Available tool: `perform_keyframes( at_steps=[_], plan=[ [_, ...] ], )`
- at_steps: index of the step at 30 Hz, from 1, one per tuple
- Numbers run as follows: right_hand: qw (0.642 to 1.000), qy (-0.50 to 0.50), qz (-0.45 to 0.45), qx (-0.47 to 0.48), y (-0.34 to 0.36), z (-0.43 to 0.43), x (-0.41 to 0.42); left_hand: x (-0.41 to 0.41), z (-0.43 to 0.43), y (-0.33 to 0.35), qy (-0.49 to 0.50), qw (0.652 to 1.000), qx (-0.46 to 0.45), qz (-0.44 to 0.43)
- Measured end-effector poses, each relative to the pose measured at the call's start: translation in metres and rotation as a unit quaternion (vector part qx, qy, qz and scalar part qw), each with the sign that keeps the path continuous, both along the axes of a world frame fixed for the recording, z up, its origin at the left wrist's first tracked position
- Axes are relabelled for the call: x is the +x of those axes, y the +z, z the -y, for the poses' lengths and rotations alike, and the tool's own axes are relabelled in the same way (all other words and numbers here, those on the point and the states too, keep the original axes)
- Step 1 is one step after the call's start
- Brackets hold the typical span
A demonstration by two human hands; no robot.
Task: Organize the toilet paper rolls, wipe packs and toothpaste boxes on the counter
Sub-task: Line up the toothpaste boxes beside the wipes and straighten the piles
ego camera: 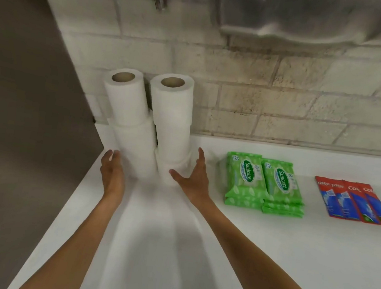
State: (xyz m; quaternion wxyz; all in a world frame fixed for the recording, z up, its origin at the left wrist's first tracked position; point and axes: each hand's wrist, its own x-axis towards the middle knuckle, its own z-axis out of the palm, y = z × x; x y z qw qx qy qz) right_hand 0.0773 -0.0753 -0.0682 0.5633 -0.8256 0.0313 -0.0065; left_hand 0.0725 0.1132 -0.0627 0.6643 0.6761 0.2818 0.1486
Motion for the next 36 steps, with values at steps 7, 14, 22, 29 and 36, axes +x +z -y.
perform_keyframes(
  at_steps=[7, 14, 22, 29, 36],
  plan=[
    [0.999, 0.002, 0.023, -0.028, 0.005, -0.012, 0.012, 0.021, 0.0, 0.011, -0.082, 0.994, -0.071, -0.022],
    [0.997, 0.015, 0.046, -0.054, 0.007, -0.017, 0.015, 0.02, 0.007, 0.007, -0.103, 0.992, -0.077, -0.018],
    [0.997, 0.037, 0.049, -0.053, 0.011, -0.003, 0.022, 0.021, 0.017, 0.006, -0.093, 0.992, -0.087, -0.004],
    [0.997, 0.041, 0.049, -0.032, 0.01, -0.003, 0.021, 0.025, 0.017, 0.006, -0.076, 0.993, -0.09, -0.006],
    [0.998, 0.048, 0.033, -0.031, 0.011, -0.003, 0.021, 0.024, 0.016, 0.005, -0.083, 0.992, -0.09, -0.006]
  ],
)
